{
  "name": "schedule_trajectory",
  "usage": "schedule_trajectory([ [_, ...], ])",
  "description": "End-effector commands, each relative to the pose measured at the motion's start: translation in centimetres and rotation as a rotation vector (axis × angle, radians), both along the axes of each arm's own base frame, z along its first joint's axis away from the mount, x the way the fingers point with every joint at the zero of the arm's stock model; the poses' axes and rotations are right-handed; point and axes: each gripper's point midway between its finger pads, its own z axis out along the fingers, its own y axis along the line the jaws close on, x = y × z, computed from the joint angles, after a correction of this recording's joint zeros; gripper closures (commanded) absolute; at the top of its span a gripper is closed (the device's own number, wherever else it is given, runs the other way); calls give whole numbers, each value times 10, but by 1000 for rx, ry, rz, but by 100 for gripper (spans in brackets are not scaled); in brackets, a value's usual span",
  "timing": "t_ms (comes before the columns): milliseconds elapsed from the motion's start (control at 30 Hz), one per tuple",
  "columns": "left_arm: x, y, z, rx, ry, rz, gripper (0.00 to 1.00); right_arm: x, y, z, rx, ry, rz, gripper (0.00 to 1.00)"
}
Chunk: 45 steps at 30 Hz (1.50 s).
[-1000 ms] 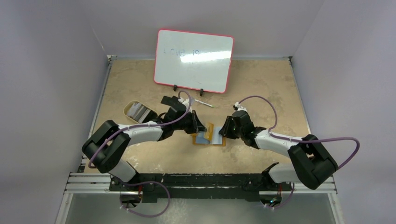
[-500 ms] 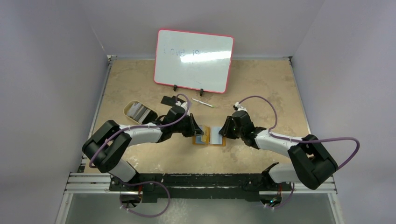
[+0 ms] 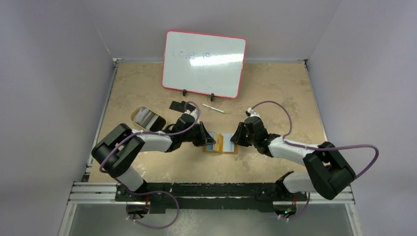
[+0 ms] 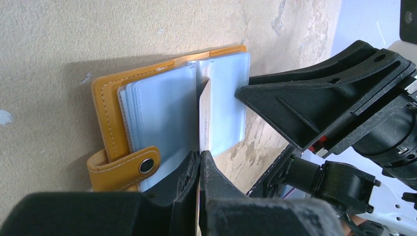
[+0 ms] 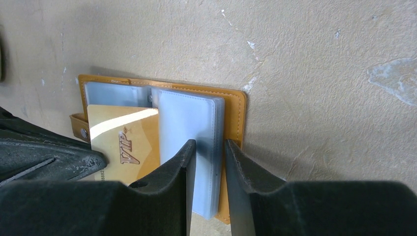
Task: Put the credit cards into the card holder
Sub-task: Insert the credit card into the card holder.
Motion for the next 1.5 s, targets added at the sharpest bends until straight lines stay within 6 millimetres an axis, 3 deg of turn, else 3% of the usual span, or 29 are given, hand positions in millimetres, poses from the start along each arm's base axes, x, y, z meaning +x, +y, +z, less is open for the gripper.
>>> schedule_trajectory([
  [0, 5, -6, 4, -43, -18, 1, 100, -11, -9, -12, -40, 35, 10, 69],
  [567, 23, -2, -9, 18, -84, 83, 100, -12, -7, -12, -19, 40, 6, 69],
  [833, 9, -20, -16, 12, -61, 50, 100, -15, -3, -12, 27, 55, -14, 69],
  [1233, -5, 7, -21, 232, -73, -47, 100, -13, -4, -10, 9, 53, -15, 69],
  [1467, -4, -6, -22, 207, -58, -92, 100, -12, -4, -9, 5, 49, -12, 69],
])
